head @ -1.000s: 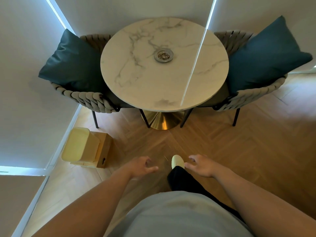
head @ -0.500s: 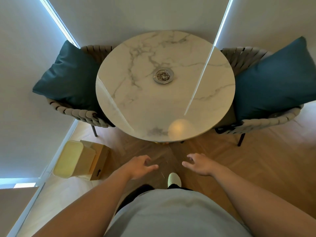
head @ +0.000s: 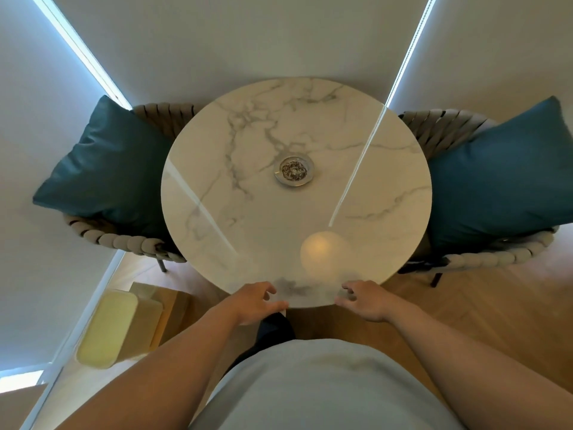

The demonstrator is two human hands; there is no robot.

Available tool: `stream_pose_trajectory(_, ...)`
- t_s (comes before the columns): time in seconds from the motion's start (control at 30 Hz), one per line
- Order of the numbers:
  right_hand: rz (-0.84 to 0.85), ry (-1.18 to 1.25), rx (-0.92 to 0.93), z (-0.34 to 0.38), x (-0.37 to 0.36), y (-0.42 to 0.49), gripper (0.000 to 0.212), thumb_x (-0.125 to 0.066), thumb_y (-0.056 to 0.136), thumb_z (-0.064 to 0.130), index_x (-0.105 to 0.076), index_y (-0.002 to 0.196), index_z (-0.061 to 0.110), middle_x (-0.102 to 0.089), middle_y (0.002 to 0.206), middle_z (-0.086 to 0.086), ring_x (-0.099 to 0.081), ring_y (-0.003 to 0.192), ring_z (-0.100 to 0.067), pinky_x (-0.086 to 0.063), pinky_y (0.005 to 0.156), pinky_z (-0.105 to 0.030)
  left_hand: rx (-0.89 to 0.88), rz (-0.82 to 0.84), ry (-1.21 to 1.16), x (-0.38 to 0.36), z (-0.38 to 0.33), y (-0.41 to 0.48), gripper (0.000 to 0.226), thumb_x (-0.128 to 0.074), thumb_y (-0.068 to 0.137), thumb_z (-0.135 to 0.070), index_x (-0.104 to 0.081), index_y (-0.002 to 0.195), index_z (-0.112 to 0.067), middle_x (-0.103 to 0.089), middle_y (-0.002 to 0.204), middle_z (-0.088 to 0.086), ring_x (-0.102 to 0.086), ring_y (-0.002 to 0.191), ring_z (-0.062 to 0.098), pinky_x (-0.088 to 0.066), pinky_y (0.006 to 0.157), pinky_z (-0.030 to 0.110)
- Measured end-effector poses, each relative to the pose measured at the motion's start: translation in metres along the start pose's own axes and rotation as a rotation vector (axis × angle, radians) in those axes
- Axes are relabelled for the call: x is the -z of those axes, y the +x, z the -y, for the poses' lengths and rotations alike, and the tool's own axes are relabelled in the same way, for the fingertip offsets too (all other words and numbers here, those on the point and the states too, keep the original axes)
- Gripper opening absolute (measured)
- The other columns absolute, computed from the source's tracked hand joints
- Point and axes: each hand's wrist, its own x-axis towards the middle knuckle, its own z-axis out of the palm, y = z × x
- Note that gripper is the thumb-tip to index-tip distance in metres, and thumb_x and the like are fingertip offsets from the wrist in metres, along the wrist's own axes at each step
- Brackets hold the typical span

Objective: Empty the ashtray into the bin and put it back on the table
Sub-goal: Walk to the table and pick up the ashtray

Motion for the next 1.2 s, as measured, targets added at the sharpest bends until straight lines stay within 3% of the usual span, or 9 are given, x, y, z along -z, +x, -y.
stream_pose_trajectory(0.37, -0.014, 0.02, -0.064, 0.053, 0.052, 0.065, 0.077, -0.046, 0.096, 0.061, -0.034, 0.153, 0.012, -0.045, 0.154, -0.01, -0.048, 0.135, -0.027, -0.04, 0.105, -0.035, -0.054, 0.035, 0.05, 0.097, 0.001, 0.061, 0.073, -0.055, 0.081, -0.073, -0.05, 0.135, -0.024, -0.059, 0.131, 0.0, -0.057, 0.114, 0.017, -0.046, 0.101, 0.037)
stream_pose_trajectory(0.63, -0.013, 0.017, -0.062, 0.082, 0.066, 0.098, 0.072, -0.049, 0.094, 0.06, -0.042, 0.148, 0.013, -0.053, 0.146, -0.011, -0.051, 0.13, -0.028, -0.041, 0.103, -0.036, -0.086, 0.047, 0.026, 0.129, 0.002, 0.089, 0.07, -0.057, 0.082, -0.069, -0.052, 0.134, -0.023, -0.06, 0.129, 0.002, -0.058, 0.113, 0.018, -0.046, 0.1, 0.035)
stream_pose_trajectory(1.0, -0.113, 0.033, -0.017, 0.079, 0.142, 0.136, 0.069, -0.056, 0.093, 0.055, -0.044, 0.146, 0.013, -0.061, 0.135, -0.011, -0.056, 0.125, -0.028, -0.041, 0.1, -0.032, -0.042, -0.081, -0.008, 0.171, -0.031, 0.12, 0.063, -0.064, 0.082, -0.062, -0.054, 0.13, -0.022, -0.06, 0.12, -0.001, -0.059, 0.107, 0.017, -0.047, 0.095, 0.032)
stream_pose_trajectory(1.2, -0.202, 0.047, -0.019, 0.078, 0.179, 0.16, 0.065, -0.059, 0.094, 0.046, -0.044, 0.146, 0.009, -0.058, 0.138, -0.012, -0.053, 0.128, -0.029, -0.041, 0.103, -0.034, -0.044, -0.174, -0.017, 0.197, -0.056, 0.154, 0.062, -0.077, 0.078, -0.043, -0.052, 0.129, -0.019, -0.06, 0.118, 0.001, -0.061, 0.1, 0.018, -0.05, 0.093, 0.035)
